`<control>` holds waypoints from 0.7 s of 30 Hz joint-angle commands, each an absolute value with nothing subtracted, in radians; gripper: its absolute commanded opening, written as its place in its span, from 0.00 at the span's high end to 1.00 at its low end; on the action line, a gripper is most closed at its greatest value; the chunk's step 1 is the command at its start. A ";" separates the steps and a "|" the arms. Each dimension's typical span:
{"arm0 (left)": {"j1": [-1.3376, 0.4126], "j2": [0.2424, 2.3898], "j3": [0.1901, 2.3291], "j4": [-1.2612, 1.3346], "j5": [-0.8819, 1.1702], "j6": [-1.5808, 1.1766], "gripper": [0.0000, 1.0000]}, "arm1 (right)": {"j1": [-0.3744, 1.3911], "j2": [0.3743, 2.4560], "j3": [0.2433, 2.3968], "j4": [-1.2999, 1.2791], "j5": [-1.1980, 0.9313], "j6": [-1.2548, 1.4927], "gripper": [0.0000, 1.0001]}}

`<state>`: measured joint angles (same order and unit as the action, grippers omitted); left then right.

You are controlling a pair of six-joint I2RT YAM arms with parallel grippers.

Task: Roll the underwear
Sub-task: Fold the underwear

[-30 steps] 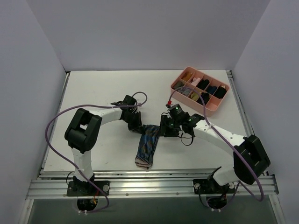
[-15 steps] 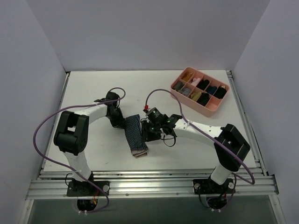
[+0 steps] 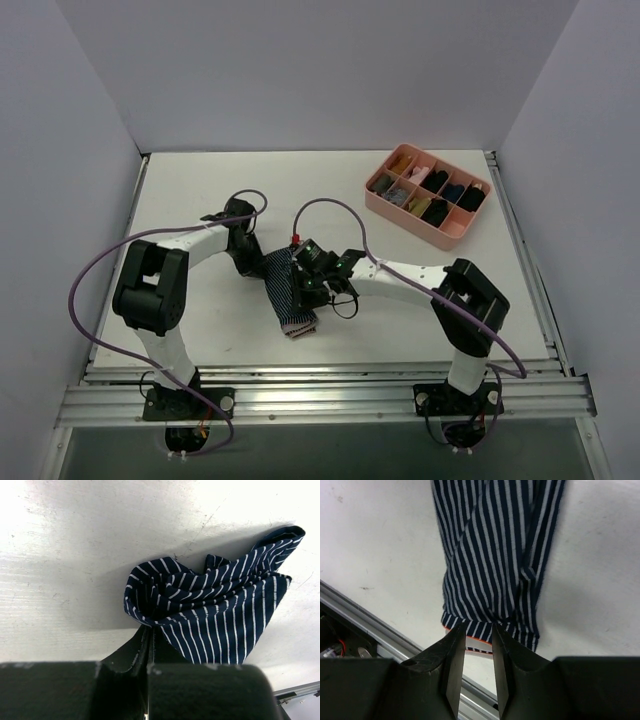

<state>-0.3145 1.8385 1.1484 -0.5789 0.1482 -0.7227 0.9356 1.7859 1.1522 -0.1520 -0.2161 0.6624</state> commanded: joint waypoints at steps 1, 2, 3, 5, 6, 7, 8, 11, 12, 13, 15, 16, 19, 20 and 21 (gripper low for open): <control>-0.316 1.813 1.140 -0.624 0.107 -0.723 0.98 | 0.989 1.787 1.193 -0.207 -0.146 0.673 0.76; -0.316 1.810 1.140 -0.624 0.106 -0.724 0.98 | 1.009 1.778 1.190 -0.216 -0.135 0.675 0.76; -0.314 1.810 1.141 -0.627 0.104 -0.726 0.98 | 1.018 1.773 1.186 -0.219 -0.126 0.675 0.76; -0.316 1.812 1.143 -0.629 0.106 -0.724 0.98 | 1.032 1.763 1.169 -0.227 -0.104 0.667 0.76; -0.314 1.812 1.143 -0.630 0.107 -0.723 0.98 | 1.041 1.763 1.166 -0.230 -0.098 0.666 0.76; -0.314 1.813 1.143 -0.632 0.104 -0.723 0.98 | 1.043 1.764 1.161 -0.232 -0.094 0.663 0.76; -0.316 1.815 1.141 -0.632 0.104 -0.723 0.98 | 1.045 1.766 1.155 -0.235 -0.084 0.658 0.76; -0.316 1.816 1.138 -0.632 0.106 -0.721 0.98 | 1.058 1.764 1.158 -0.242 -0.068 0.644 0.76; -0.314 1.818 1.137 -0.630 0.107 -0.722 0.98 | 1.063 1.764 1.172 -0.244 -0.054 0.634 0.76; -0.316 1.818 1.137 -0.630 0.107 -0.723 0.98 | 1.069 1.766 1.178 -0.244 -0.054 0.626 0.75; -0.314 1.818 1.137 -0.630 0.107 -0.723 0.98 | 1.078 1.778 1.199 -0.253 -0.037 0.608 0.75; -0.316 1.818 1.137 -0.630 0.109 -0.723 0.98 | 1.083 1.784 1.209 -0.256 -0.034 0.603 0.75; -0.316 1.818 1.135 -0.632 0.109 -0.724 0.98 | 1.088 1.804 1.235 -0.267 -0.029 0.591 0.75; -0.314 1.816 1.135 -0.632 0.109 -0.724 0.98 | 1.089 1.809 1.239 -0.265 -0.028 0.589 0.74; -0.316 1.816 1.135 -0.632 0.109 -0.724 0.98 | 1.089 1.812 1.246 -0.265 -0.026 0.589 0.73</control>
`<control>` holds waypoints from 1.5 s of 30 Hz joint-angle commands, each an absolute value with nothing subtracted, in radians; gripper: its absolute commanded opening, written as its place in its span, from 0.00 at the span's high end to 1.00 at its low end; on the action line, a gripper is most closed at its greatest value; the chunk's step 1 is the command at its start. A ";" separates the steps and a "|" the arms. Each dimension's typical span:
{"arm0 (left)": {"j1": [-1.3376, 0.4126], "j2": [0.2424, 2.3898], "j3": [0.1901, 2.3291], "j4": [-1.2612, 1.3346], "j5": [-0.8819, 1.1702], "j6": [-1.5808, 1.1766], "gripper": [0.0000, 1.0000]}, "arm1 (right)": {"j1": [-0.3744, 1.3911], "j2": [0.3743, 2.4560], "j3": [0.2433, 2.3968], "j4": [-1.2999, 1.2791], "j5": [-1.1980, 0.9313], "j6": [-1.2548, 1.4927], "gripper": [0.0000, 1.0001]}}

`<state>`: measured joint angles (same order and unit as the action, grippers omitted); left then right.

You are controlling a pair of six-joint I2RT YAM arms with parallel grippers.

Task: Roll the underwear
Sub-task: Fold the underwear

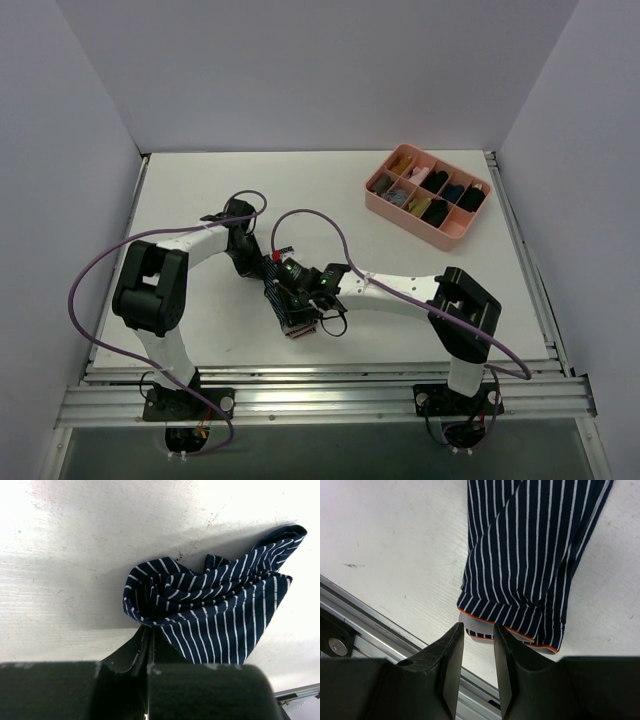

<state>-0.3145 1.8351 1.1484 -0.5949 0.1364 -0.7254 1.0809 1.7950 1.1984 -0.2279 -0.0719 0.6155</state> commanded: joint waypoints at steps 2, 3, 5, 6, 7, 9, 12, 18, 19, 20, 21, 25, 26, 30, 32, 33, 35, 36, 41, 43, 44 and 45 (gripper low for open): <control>-0.316 1.815 1.132 -0.632 0.109 -0.726 0.98 | 1.091 1.822 1.267 -0.271 -0.025 0.586 0.72; -0.316 1.815 1.131 -0.630 0.109 -0.727 0.98 | 1.091 1.828 1.276 -0.275 -0.025 0.584 0.72; -0.316 1.813 1.126 -0.626 0.110 -0.732 0.98 | 1.091 1.847 1.299 -0.281 -0.025 0.580 0.71; -0.316 1.813 1.124 -0.624 0.110 -0.732 0.98 | 1.092 1.853 1.305 -0.282 -0.026 0.577 0.71; -0.316 1.813 1.123 -0.624 0.110 -0.735 0.98 | 1.094 1.858 1.310 -0.284 -0.025 0.577 0.71; -0.316 1.812 1.120 -0.624 0.113 -0.735 0.98 | 1.098 1.876 1.321 -0.290 -0.018 0.575 0.71; -0.316 1.812 1.120 -0.626 0.110 -0.733 0.98 | 1.107 1.894 1.324 -0.287 -0.020 0.574 0.71; -0.316 1.815 1.126 -0.634 0.110 -0.727 0.98 | 1.137 1.921 1.331 -0.302 -0.003 0.569 0.74; -0.316 1.818 1.129 -0.635 0.110 -0.724 0.98 | 1.146 1.928 1.331 -0.314 -0.003 0.566 0.75; -0.316 1.821 1.131 -0.637 0.109 -0.723 0.98 | 1.149 1.931 1.333 -0.321 -0.003 0.565 0.75; -0.316 1.822 1.132 -0.638 0.109 -0.723 0.98 | 1.152 1.936 1.336 -0.328 -0.003 0.565 0.76; -0.316 1.828 1.143 -0.641 0.106 -0.718 0.98 | 1.166 1.930 1.328 -0.360 0.081 0.565 0.88; -0.316 1.829 1.144 -0.644 0.106 -0.716 0.98 | 1.167 1.927 1.327 -0.367 0.086 0.565 0.92; -0.314 1.839 1.157 -0.652 0.097 -0.706 0.98 | 1.170 1.911 1.296 -0.374 0.098 0.560 1.00; -0.314 1.847 1.163 -0.657 0.094 -0.698 0.98 | 1.170 1.890 1.263 -0.359 0.091 0.558 1.00; -0.314 1.848 1.163 -0.658 0.092 -0.696 0.98 | 1.173 1.882 1.253 -0.354 0.091 0.560 1.00; -0.313 1.855 1.164 -0.657 0.091 -0.692 0.98 | 1.175 1.856 1.233 -0.347 0.091 0.564 1.00; -0.311 1.855 1.167 -0.657 0.092 -0.692 0.98 | 1.177 1.850 1.230 -0.347 0.089 0.565 1.00; -0.310 1.868 1.166 -0.650 0.095 -0.687 0.98 | 1.177 1.815 1.226 -0.350 0.087 0.552 1.00; -0.308 1.870 1.167 -0.653 0.092 -0.681 0.98 | 1.177 1.801 1.221 -0.353 0.094 0.548 1.00; -0.308 1.868 1.167 -0.653 0.087 -0.678 0.98 | 1.177 1.795 1.218 -0.353 0.095 0.548 1.00; -0.307 1.870 1.167 -0.652 0.087 -0.677 0.98 | 1.175 1.790 1.210 -0.353 0.095 0.546 1.00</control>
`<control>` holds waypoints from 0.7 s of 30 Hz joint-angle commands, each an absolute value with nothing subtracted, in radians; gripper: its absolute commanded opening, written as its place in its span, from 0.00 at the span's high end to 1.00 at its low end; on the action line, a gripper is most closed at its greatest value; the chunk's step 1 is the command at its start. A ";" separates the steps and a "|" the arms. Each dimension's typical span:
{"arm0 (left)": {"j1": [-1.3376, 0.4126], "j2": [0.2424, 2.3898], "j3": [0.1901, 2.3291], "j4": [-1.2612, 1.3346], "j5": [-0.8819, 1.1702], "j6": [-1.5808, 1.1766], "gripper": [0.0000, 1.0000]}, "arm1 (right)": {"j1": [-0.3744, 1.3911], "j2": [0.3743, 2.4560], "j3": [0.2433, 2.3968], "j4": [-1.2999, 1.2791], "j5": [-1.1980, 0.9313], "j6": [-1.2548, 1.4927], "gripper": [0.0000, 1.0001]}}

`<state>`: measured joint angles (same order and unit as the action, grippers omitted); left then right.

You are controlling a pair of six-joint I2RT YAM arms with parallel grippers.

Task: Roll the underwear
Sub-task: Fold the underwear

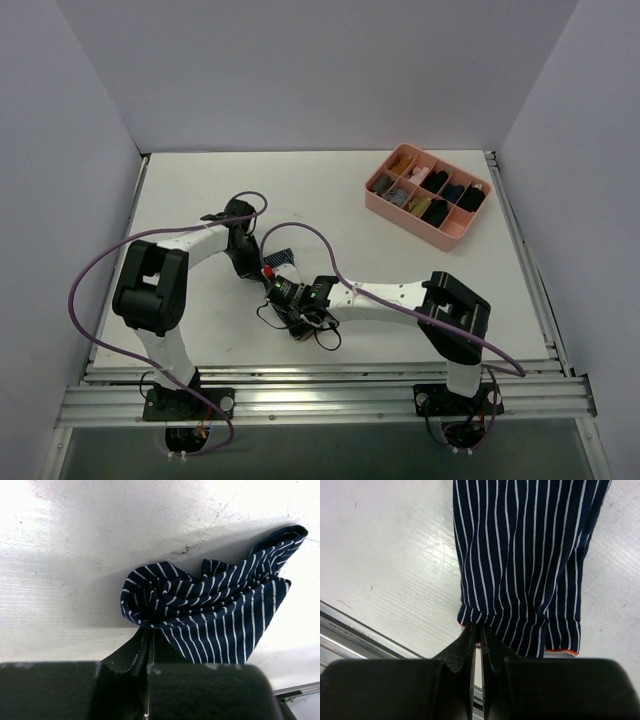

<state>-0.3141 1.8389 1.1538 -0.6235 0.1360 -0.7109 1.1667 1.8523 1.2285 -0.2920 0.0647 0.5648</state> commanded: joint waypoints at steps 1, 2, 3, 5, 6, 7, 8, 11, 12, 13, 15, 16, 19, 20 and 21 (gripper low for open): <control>-0.305 1.871 1.167 -0.652 0.089 -0.673 0.98 | 1.175 1.783 1.207 -0.353 0.094 0.545 1.00; -0.305 1.873 1.167 -0.653 0.087 -0.670 0.98 | 1.175 1.778 1.203 -0.354 0.094 0.545 1.00; -0.304 1.875 1.167 -0.653 0.087 -0.669 0.98 | 1.175 1.775 1.197 -0.356 0.092 0.545 1.00; -0.302 1.881 1.169 -0.653 0.089 -0.666 0.98 | 1.177 1.764 1.177 -0.353 0.080 0.546 1.00; -0.302 1.884 1.169 -0.653 0.090 -0.663 0.98 | 1.177 1.760 1.170 -0.351 0.077 0.548 1.00; -0.301 1.887 1.169 -0.652 0.092 -0.661 0.98 | 1.177 1.747 1.157 -0.347 0.074 0.551 1.00; -0.301 1.888 1.172 -0.652 0.092 -0.658 0.98 | 1.177 1.741 1.151 -0.344 0.071 0.551 1.00; -0.301 1.893 1.178 -0.652 0.092 -0.653 0.98 | 1.177 1.726 1.134 -0.336 0.057 0.546 1.00; -0.301 1.894 1.180 -0.650 0.094 -0.652 0.98 | 1.177 1.723 1.129 -0.333 0.051 0.545 1.00; -0.301 1.899 1.183 -0.650 0.095 -0.647 0.98 | 1.177 1.721 1.124 -0.328 0.046 0.542 1.00; -0.302 1.904 1.190 -0.652 0.097 -0.644 0.98 | 1.178 1.726 1.112 -0.327 0.041 0.538 1.00; -0.301 1.908 1.190 -0.652 0.103 -0.643 0.98 | 1.178 1.727 1.108 -0.324 0.038 0.538 1.00; -0.301 1.907 1.189 -0.641 0.123 -0.643 0.98 | 1.180 1.726 1.086 -0.311 0.032 0.540 1.00; -0.301 1.904 1.186 -0.638 0.126 -0.643 0.98 | 1.180 1.727 1.082 -0.310 0.031 0.540 1.00; -0.301 1.901 1.178 -0.634 0.132 -0.644 0.98 | 1.180 1.729 1.075 -0.302 0.029 0.540 1.00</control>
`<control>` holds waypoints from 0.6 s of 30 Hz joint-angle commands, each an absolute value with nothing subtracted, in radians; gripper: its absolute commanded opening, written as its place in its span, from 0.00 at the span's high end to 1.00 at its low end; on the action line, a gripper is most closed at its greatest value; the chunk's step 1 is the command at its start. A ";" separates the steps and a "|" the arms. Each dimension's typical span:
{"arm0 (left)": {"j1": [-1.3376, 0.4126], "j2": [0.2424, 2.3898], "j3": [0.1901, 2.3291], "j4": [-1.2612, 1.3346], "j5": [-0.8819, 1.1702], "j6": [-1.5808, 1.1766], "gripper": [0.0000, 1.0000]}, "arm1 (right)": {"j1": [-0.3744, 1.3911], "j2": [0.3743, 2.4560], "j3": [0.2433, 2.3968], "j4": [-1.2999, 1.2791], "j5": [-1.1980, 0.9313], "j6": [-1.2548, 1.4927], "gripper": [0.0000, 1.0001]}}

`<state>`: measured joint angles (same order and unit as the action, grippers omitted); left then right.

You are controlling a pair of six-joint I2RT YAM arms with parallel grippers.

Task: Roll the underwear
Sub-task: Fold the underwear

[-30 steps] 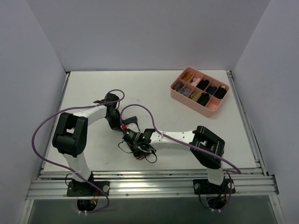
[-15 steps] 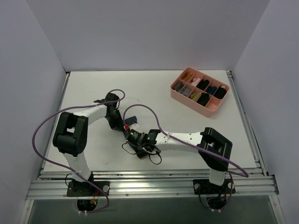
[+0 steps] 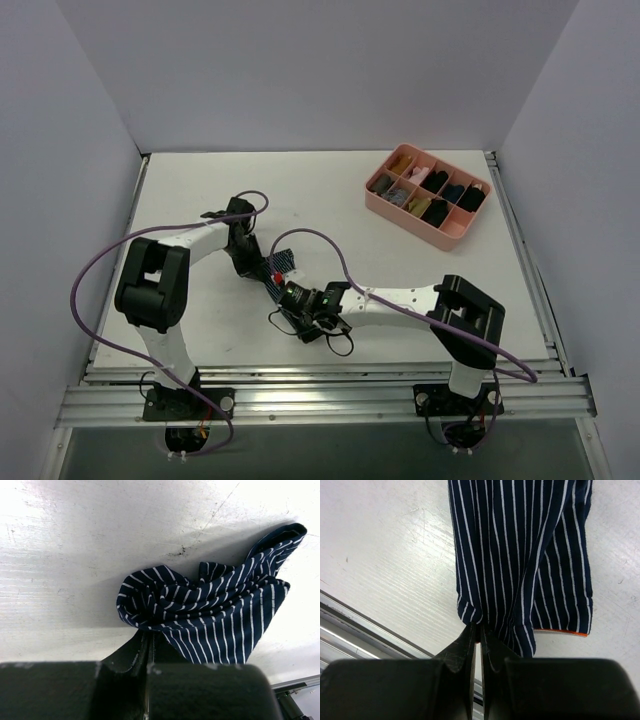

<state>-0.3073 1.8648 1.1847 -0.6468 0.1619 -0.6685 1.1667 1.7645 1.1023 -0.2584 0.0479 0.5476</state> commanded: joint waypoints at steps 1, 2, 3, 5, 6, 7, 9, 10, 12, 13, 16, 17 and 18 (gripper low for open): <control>-0.301 1.893 1.174 -0.620 0.140 -0.646 0.98 | 1.180 1.730 1.074 -0.302 0.028 0.538 0.99; -0.301 1.887 1.167 -0.611 0.159 -0.643 0.98 | 1.180 1.732 1.074 -0.301 0.028 0.537 0.98; -0.301 1.881 1.163 -0.604 0.164 -0.644 0.98 | 1.180 1.732 1.071 -0.295 0.026 0.532 0.97; -0.299 1.865 1.149 -0.594 0.170 -0.646 0.98 | 1.180 1.727 1.068 -0.282 0.012 0.512 0.98; -0.299 1.864 1.149 -0.594 0.170 -0.644 0.98 | 1.180 1.721 1.068 -0.276 0.011 0.503 1.00; -0.298 1.867 1.152 -0.598 0.172 -0.637 0.98 | 1.181 1.720 1.069 -0.278 0.011 0.494 1.00; -0.296 1.871 1.160 -0.606 0.176 -0.630 0.98 | 1.181 1.710 1.071 -0.293 0.011 0.486 1.00; -0.296 1.873 1.163 -0.609 0.176 -0.627 0.98 | 1.181 1.706 1.071 -0.296 0.011 0.485 1.00; -0.296 1.871 1.169 -0.612 0.176 -0.624 0.98 | 1.181 1.689 1.057 -0.299 0.015 0.482 1.00; -0.296 1.870 1.170 -0.612 0.178 -0.623 0.98 | 1.181 1.684 1.051 -0.299 0.015 0.482 1.00; -0.296 1.873 1.177 -0.614 0.183 -0.620 0.98 | 1.181 1.678 1.034 -0.301 0.012 0.476 1.00; -0.296 1.871 1.177 -0.612 0.183 -0.620 0.98 | 1.181 1.678 1.031 -0.302 0.012 0.472 1.00; -0.296 1.871 1.177 -0.614 0.183 -0.620 0.98 | 1.181 1.683 1.029 -0.304 0.015 0.466 1.00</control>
<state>-0.3038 1.8633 1.1744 -0.6319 0.2096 -0.6453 1.1675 1.7168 1.0500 -0.2375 0.0246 0.4915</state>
